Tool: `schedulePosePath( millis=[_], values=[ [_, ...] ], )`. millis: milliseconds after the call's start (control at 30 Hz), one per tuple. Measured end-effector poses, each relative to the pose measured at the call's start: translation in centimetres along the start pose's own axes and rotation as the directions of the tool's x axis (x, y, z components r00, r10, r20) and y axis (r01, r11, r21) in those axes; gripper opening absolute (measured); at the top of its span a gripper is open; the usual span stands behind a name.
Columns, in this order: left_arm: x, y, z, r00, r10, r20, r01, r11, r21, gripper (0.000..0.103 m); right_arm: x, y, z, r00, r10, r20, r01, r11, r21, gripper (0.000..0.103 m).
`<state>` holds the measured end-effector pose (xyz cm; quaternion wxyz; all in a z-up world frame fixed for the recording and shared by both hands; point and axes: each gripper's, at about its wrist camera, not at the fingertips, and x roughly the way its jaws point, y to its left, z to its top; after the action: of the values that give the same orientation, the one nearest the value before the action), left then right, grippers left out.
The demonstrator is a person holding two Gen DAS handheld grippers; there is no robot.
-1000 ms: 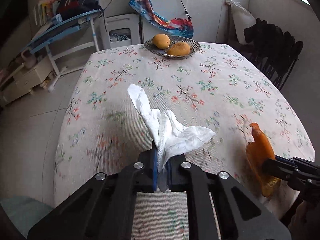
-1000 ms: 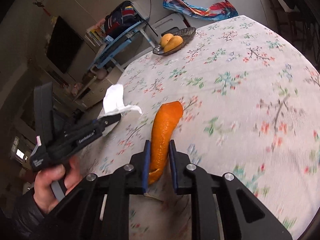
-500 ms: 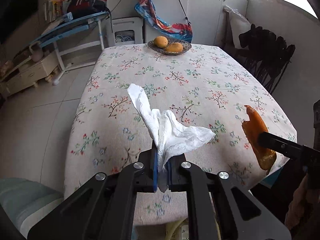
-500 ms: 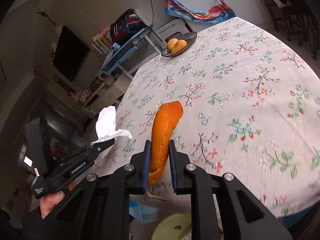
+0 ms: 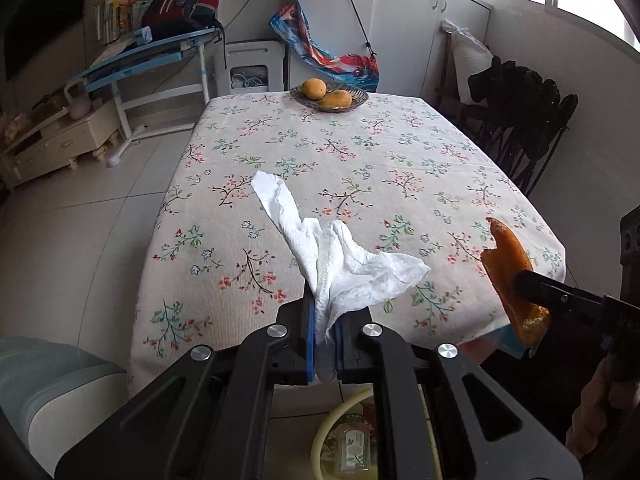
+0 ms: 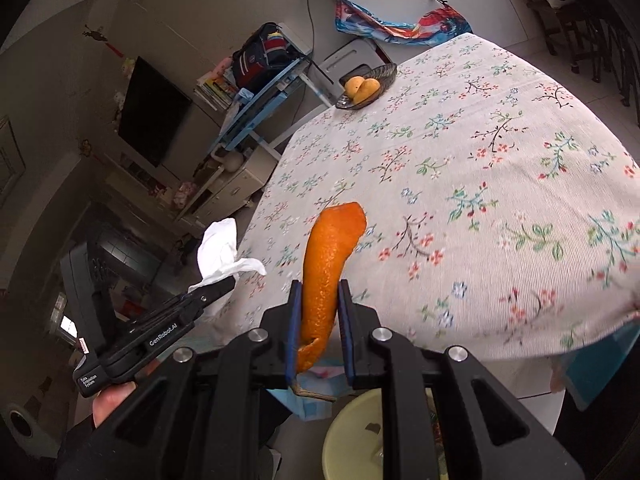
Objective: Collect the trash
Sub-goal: 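Lift and carry the tissue and orange peel with both grippers over the bucket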
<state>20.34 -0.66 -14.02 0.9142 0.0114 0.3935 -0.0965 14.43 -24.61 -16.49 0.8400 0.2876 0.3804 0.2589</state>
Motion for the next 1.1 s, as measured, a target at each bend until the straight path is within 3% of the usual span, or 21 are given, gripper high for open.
schedulePosePath(
  millis=[667, 1100],
  values=[
    [-5.9, -2.4, -3.4, 0.999, -0.026, 0.037, 0.025, 0.999, 0.024, 0.008, -3.2, 2.0, -3.3, 0.999, 0.034, -0.015, -0.034, 0.999, -0.033, 0.018],
    [-7.6, -3.9, -7.6, 0.999, -0.050, -0.009, 0.050, 0.997, 0.063, 0.008, -5.5, 1.9, -5.7, 1.000, 0.010, -0.024, -0.011, 1.000, -0.027, 0.018]
  ],
)
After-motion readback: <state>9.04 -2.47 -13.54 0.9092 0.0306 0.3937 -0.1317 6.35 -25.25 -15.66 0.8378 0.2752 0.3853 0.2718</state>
